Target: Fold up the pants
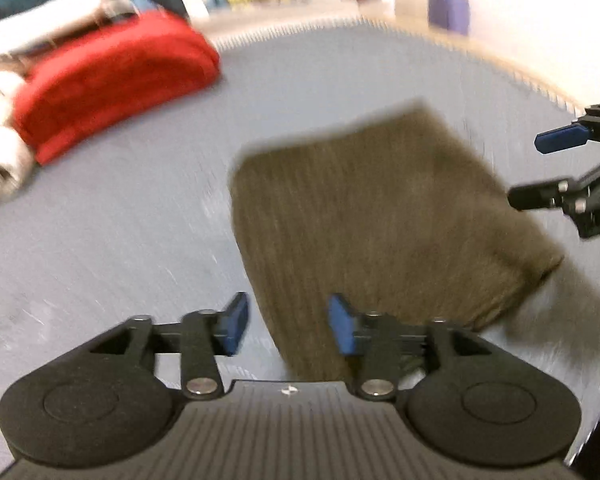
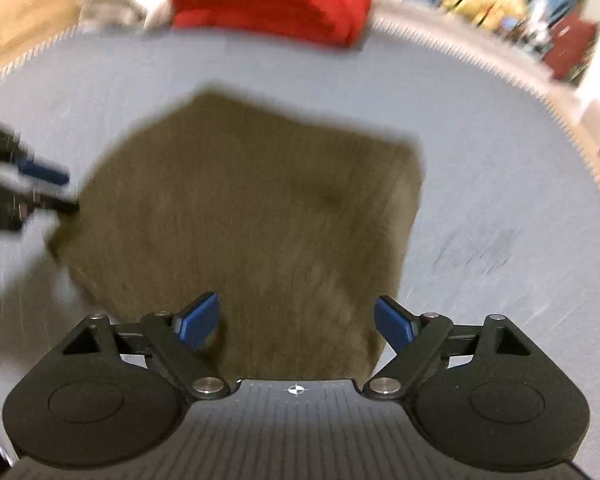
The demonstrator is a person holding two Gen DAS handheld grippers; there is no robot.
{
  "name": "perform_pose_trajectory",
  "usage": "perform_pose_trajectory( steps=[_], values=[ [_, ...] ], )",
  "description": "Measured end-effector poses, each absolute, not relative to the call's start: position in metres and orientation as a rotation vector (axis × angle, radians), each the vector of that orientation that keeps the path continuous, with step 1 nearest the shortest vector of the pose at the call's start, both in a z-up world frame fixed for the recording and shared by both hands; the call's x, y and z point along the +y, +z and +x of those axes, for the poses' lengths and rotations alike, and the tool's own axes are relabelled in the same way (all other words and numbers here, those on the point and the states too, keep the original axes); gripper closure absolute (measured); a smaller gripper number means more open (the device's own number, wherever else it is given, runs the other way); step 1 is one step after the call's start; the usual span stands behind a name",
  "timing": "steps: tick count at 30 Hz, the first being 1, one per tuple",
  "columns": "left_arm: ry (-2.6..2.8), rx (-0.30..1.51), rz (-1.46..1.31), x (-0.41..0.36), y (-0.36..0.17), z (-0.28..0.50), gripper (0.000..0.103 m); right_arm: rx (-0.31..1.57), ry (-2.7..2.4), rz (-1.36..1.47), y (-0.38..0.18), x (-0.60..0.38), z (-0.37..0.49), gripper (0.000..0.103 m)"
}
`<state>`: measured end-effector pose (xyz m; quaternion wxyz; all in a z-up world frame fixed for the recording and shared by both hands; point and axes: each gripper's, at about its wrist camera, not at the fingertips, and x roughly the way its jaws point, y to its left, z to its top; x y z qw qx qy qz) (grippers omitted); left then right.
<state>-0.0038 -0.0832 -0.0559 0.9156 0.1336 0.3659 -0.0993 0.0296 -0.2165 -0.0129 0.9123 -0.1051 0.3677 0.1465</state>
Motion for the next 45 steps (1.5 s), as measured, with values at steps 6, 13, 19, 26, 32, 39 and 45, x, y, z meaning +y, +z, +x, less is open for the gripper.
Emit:
perform_pose_trajectory(
  steps=[6,13,19,26,32,39,45],
  values=[
    [-0.13,0.448,0.257,-0.103,0.007,-0.061,0.014,0.525,0.235,0.047,0.07,-0.23,-0.012,0.001],
    [-0.074,0.663,0.007,-0.105,-0.012,-0.059,0.0,0.478,0.14,0.113,0.061,-0.246,-0.047,0.001],
    [-0.017,0.784,0.059,-0.105,-0.051,-0.039,0.0,0.686,0.099,0.131,-0.003,-0.249,-0.031,0.001],
    [-0.014,0.877,0.012,-0.103,-0.076,-0.008,0.0,0.754,0.193,0.064,-0.018,-0.232,-0.018,0.001],
    [-0.013,0.91,-0.011,-0.102,-0.087,-0.015,0.0,0.759,0.245,0.031,-0.014,-0.222,-0.015,0.001],
    [-0.01,0.92,-0.015,-0.101,-0.092,-0.015,0.0,0.765,0.257,0.029,-0.012,-0.221,-0.012,0.001],
    [-0.035,0.913,-0.006,-0.108,-0.09,-0.018,0.0,0.753,0.26,0.019,-0.011,-0.221,-0.017,0.001]
  ],
)
